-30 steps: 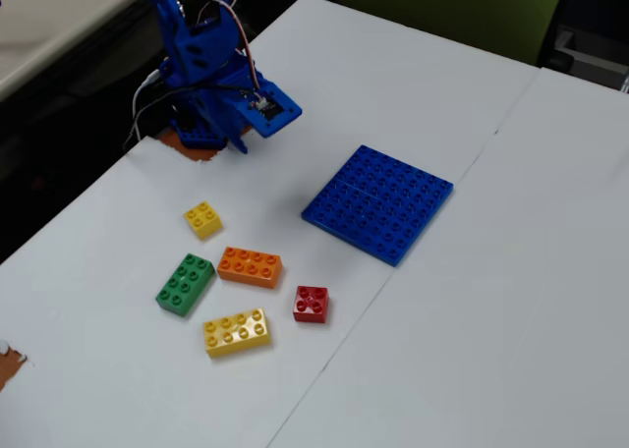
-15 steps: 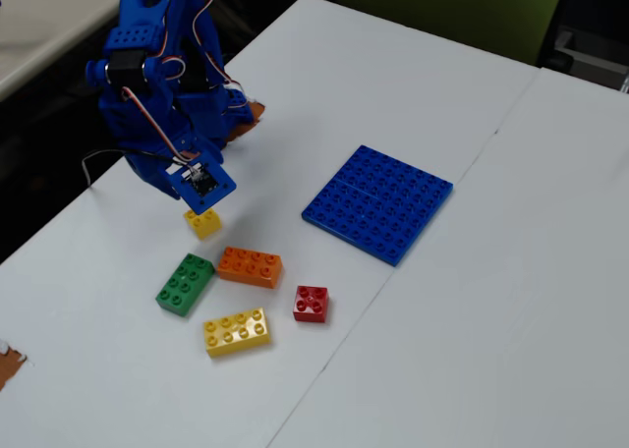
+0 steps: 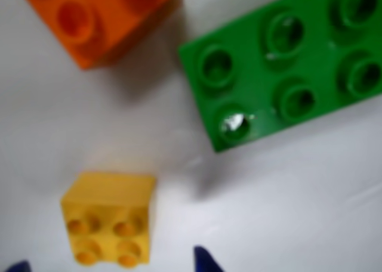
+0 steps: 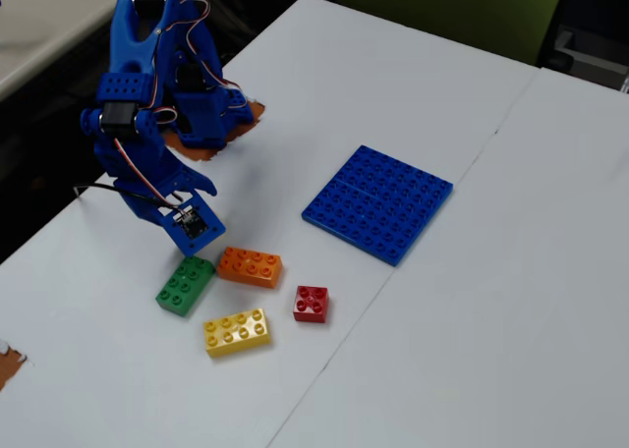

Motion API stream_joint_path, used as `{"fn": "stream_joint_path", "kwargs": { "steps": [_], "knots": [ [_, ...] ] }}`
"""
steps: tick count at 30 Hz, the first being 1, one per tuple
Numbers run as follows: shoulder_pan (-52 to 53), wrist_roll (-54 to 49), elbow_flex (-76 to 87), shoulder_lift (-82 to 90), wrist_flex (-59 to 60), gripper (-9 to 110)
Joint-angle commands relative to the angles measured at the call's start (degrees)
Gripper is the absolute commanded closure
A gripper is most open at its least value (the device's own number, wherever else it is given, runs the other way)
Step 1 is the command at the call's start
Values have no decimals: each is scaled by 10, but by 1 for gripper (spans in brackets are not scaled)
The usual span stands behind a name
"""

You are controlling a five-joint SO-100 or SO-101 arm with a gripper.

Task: Pick up the 2x2 yellow block and go up the 8x8 blue block.

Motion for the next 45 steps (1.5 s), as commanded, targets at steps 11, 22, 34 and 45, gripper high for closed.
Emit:
{"fn": "stream_joint_path", "kwargs": {
  "steps": [11,22,34,45],
  "knots": [
    [-41,58,62,11,-57,80],
    [-47,54,62,57,-12,99],
    [-282,305,53,366,140,101],
    [-477,454,-164,461,248,101]
  ]
}}
